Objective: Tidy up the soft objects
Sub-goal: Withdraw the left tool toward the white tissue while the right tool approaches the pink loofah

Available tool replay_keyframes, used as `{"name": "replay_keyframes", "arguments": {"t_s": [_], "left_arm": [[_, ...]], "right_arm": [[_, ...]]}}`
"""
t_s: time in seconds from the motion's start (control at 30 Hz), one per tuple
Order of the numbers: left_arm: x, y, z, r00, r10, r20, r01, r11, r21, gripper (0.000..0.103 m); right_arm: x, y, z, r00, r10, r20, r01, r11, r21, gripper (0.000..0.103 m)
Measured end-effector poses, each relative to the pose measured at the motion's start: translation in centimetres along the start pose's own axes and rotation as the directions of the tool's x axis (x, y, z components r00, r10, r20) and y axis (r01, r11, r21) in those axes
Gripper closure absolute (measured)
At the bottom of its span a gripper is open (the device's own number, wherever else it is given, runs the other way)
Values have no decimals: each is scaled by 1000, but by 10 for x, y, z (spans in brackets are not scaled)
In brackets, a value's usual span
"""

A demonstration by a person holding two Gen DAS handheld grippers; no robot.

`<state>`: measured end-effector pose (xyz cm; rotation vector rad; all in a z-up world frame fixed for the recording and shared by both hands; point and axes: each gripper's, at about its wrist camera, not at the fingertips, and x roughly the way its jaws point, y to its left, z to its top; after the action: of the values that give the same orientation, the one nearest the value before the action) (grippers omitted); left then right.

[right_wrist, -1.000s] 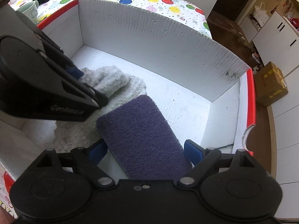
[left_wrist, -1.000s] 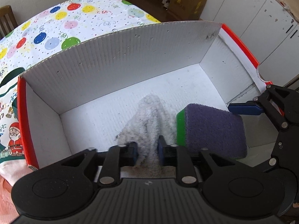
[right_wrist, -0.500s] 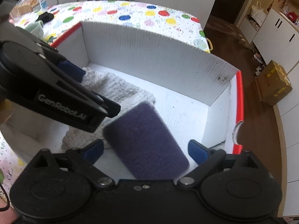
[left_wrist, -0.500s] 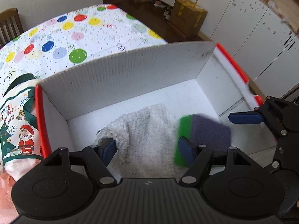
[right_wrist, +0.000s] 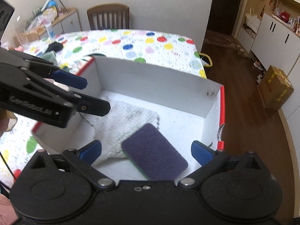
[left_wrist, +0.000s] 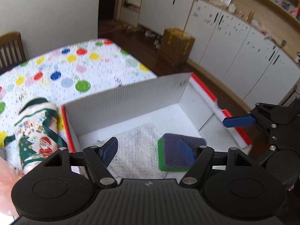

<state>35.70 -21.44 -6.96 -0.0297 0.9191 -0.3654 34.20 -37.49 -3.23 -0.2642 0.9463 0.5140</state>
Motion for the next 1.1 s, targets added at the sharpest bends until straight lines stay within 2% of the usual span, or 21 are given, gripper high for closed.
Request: {"name": "replay_keyframes", "arguments": {"t_s": [0.07, 0.17, 0.27, 0.47, 0.57, 0.67, 0.73, 0.77, 0.8, 1.1], "left_arm": [[-16, -1, -4, 999, 2, 52, -3, 1000, 19, 27], [-39, -3, -13, 992, 35, 124, -41, 998, 47, 26], [-59, 0, -21, 986, 39, 165, -49, 997, 56, 21], [-87, 21, -36, 982, 33, 185, -36, 999, 12, 20], [-98, 35, -45, 980, 43, 196, -43, 999, -5, 15], [-110, 52, -55, 976, 42, 212, -36, 999, -31, 14], [-117, 65, -61, 974, 37, 223, -27, 999, -48, 8], [-120, 71, -64, 973, 42, 228, -31, 998, -55, 3], [-123, 77, -67, 971, 49, 232, -37, 998, -59, 2], [-157, 143, -99, 957, 116, 267, -99, 992, -76, 2]], "right_arm": [[-8, 5, 0, 1000, 8, 21, -8, 1000, -1, 1], [-18, 15, 1, 999, 22, 48, -22, 1000, -1, 0], [-26, 26, 2, 997, 36, 71, -36, 999, 7, 0], [-36, 58, 6, 992, 63, 110, -63, 998, -6, 0], [-36, 76, 10, 990, 78, 117, -78, 997, -5, 0], [-33, 94, 15, 989, 90, 120, -90, 996, -8, 0], [-30, 106, 18, 988, 97, 118, -96, 995, -10, 0], [-29, 113, 21, 988, 99, 117, -99, 995, -12, 0], [-27, 119, 23, 988, 103, 116, -102, 995, -13, 0], [-4, 171, 44, 987, 133, 94, -134, 991, 0, 0]]}}
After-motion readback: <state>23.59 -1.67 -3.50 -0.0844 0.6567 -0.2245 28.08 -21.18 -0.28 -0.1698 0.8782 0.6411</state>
